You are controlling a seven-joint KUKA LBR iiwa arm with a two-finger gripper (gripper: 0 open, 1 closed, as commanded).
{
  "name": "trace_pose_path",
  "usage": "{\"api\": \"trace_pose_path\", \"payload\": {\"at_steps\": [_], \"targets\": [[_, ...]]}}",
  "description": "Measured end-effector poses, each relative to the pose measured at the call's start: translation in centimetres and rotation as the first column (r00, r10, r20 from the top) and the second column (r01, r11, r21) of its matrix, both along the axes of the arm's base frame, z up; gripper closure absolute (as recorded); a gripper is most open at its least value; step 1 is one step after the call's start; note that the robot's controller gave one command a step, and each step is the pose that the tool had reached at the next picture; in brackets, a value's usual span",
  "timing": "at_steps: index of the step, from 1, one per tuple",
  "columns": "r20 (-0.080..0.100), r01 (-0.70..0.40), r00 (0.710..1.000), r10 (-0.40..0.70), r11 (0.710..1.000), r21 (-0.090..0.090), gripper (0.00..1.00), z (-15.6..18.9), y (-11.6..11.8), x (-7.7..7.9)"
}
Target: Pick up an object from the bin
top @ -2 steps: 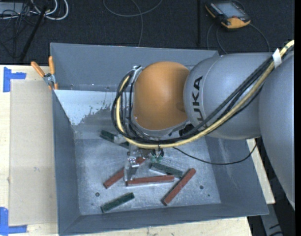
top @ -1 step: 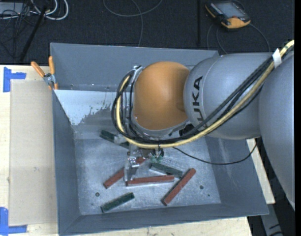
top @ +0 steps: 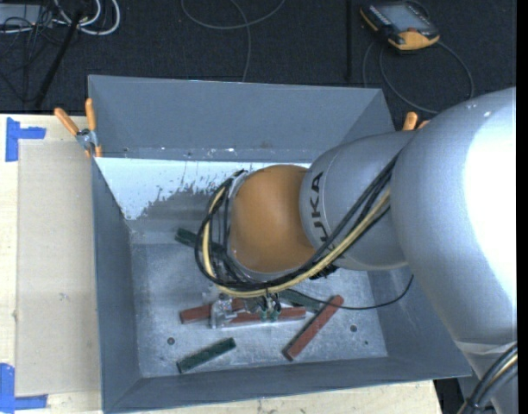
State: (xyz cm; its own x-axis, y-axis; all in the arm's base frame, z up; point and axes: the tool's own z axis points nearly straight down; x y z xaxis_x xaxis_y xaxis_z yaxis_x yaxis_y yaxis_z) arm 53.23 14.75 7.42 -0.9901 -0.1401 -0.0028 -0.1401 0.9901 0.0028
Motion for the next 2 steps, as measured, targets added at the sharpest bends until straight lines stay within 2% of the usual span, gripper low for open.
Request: {"api": "trace_pose_path", "payload": {"at_steps": [1,2], "targets": [[0.000,0.001,1.000,-0.001,1.000,0.000,1.00,0.0,0.0,0.0],[0.000,0.035,0.999,-0.035,0.999,-0.002,1.00,16.1,0.2,0.3]]}}
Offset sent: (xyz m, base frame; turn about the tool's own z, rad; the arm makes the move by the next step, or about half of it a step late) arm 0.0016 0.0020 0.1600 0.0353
